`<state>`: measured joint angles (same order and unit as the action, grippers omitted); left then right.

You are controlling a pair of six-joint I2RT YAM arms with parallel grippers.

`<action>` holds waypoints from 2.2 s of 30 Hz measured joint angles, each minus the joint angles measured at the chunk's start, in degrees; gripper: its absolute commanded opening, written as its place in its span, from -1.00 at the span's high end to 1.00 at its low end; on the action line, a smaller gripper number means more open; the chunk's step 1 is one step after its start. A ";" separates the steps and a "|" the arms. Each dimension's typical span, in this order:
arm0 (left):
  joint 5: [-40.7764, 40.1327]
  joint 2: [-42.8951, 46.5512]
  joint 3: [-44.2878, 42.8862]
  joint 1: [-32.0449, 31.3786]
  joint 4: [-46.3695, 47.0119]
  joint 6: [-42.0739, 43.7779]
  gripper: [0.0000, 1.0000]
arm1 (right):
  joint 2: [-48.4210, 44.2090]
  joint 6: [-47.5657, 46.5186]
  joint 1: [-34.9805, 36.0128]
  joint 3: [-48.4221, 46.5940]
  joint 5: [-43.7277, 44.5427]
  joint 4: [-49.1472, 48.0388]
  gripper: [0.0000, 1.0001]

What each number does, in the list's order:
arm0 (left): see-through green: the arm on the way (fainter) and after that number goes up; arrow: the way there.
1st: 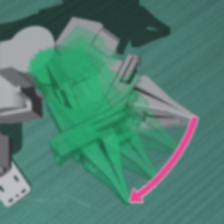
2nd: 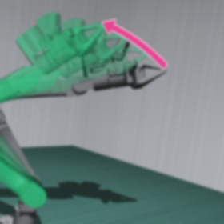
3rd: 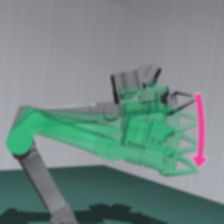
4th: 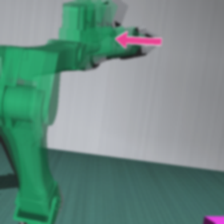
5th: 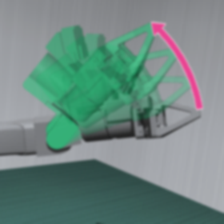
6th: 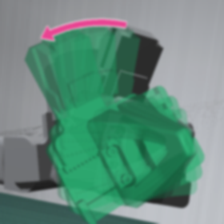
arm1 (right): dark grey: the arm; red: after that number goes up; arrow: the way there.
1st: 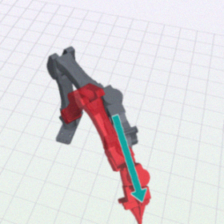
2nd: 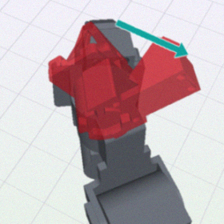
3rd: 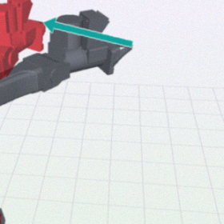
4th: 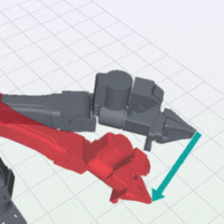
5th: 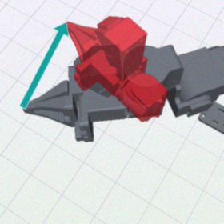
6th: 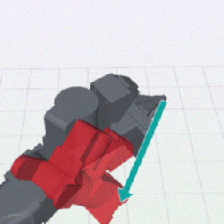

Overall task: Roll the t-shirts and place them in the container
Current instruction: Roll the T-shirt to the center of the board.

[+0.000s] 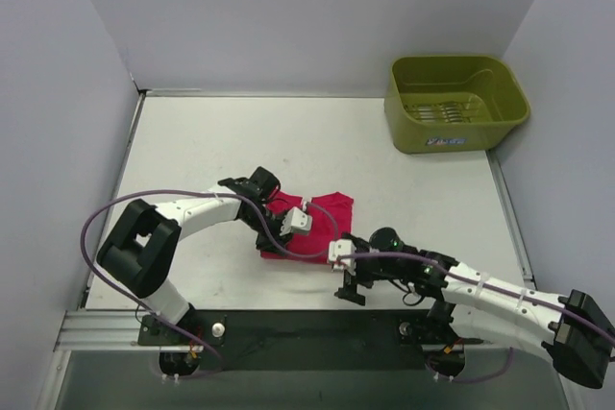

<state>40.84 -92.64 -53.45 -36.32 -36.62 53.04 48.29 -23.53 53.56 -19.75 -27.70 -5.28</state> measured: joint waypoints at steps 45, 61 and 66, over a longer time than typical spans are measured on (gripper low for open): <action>16.48 -30.25 -29.09 7.76 -36.37 23.04 0.69 | 48.46 -0.28 -23.02 -29.83 -28.50 12.13 0.74; 17.75 -36.85 -31.65 13.57 -40.35 19.12 0.49 | 73.35 -1.90 -26.93 -51.80 -48.28 32.04 0.81; 17.73 -36.63 -31.67 14.91 -40.22 18.10 0.87 | 75.34 -3.10 -26.88 -56.41 -48.33 36.24 0.81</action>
<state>58.57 -129.27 -85.12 -21.41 -76.84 71.13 123.63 -26.63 26.68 -76.16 -76.03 30.96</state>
